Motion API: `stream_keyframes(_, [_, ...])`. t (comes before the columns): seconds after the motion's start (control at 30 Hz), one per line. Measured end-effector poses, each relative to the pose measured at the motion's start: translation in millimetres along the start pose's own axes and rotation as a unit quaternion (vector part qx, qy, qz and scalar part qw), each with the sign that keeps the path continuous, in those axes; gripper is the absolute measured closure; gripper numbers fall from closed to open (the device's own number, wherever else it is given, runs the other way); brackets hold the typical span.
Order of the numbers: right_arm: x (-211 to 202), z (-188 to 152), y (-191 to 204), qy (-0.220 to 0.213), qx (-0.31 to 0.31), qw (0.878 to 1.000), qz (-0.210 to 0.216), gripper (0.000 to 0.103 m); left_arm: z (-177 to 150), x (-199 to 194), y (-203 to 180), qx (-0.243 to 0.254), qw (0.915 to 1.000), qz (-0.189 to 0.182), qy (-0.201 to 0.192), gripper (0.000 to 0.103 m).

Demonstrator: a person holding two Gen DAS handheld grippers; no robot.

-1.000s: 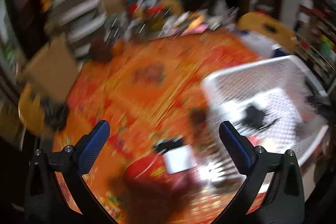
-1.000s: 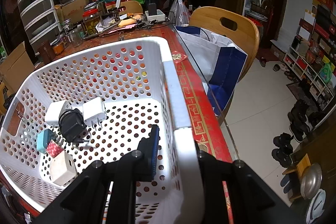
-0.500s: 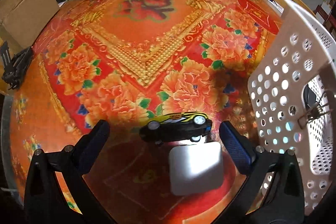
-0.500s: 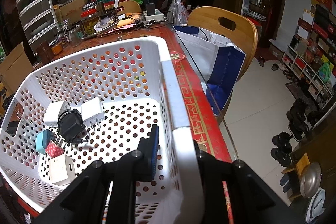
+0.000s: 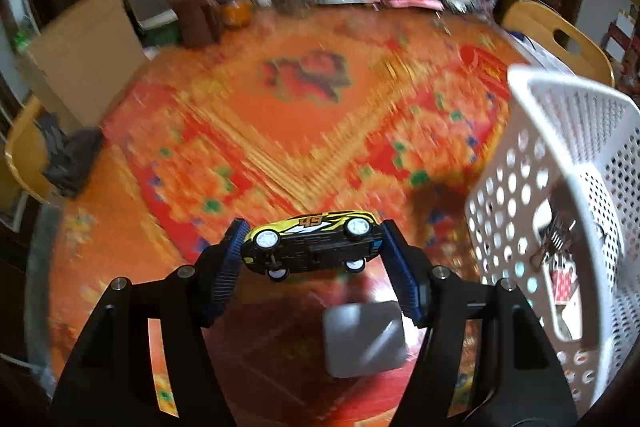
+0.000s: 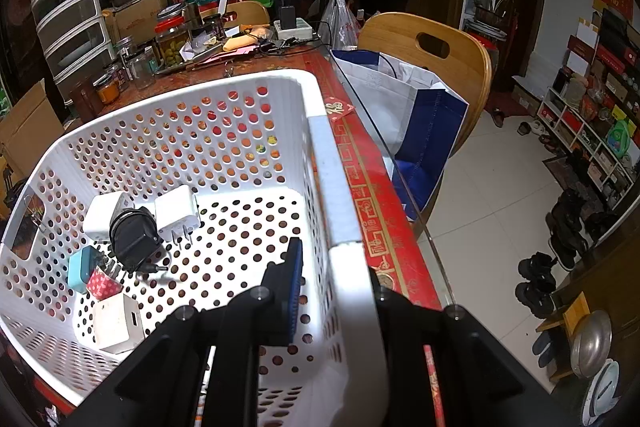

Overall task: Organize rigid objects
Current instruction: 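Grasp the yellow toy car with the left tool, then carry the yellow toy car into the basket and release it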

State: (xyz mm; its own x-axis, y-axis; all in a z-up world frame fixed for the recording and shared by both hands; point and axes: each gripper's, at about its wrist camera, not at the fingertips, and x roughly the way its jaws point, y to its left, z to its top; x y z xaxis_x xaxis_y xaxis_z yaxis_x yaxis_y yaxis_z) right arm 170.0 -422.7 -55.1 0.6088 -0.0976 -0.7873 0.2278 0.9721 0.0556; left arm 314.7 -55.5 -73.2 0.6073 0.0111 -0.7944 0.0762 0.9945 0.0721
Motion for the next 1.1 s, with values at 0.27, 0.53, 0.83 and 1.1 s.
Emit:
stream_keyframes(0.27, [-1,0,0,0.0,0.0,1.0,0.0,0.087,29,-65,-4,0.039,0.9963,0.031,-0.07,0.039])
stream_keyframes(0.53, [-1,-1,-1,0.0,0.0,1.0,0.002,0.087,44,-109,-34,0.082,0.9912,0.024,-0.101,0.039])
stream_keyframes(0.83, [-1,-2,-1,-0.001,-0.001,1.0,0.007,0.087,44,-134,-73,0.115,0.9862,0.01,-0.119,0.039])
stream_keyframes(1.1, [-1,-2,-1,-0.002,-0.002,1.0,0.01,0.087,37,-136,-114,0.152,0.9815,-0.004,-0.116,0.039])
